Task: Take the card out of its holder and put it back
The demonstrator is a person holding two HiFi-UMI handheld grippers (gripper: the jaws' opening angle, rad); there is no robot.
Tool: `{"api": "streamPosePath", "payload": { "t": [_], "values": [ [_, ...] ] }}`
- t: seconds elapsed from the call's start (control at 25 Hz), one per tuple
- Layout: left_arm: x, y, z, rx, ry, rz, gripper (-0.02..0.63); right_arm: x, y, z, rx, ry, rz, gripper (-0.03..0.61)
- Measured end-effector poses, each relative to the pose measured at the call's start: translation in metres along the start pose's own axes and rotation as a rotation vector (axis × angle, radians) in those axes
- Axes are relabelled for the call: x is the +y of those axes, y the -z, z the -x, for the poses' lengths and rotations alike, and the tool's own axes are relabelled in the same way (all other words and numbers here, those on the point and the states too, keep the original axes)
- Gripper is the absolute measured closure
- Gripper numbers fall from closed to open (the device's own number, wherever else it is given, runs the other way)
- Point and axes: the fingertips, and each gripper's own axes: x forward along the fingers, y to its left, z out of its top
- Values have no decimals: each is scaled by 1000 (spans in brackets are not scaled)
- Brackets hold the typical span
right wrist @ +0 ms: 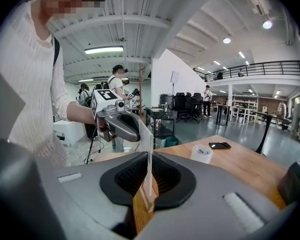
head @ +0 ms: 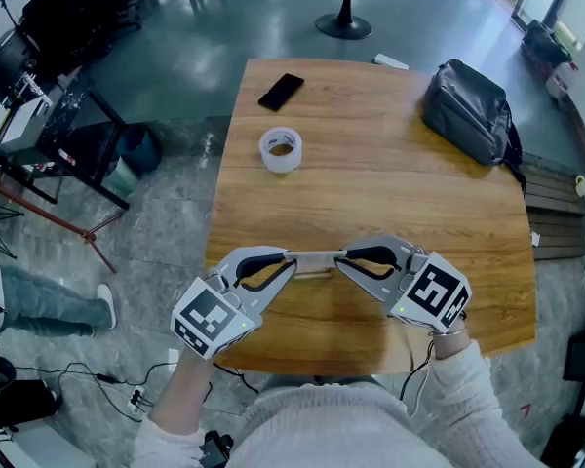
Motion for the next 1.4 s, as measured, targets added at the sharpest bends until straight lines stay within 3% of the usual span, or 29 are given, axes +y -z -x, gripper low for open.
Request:
{"api": "streamPosePath", "payload": {
  "t": [0.48,1.04,1.4],
  "values": [
    [10,10,-9,10,-17,18,569,-11,9,-8,1,-5,-28,551],
    [16,37,-21,26,-26,112,569,-18,35,-27,25,-50,-89,551],
    [17,47,-24,39,-22,126,569,-18,43,-32,42,-64,-99,551]
  ]
}}
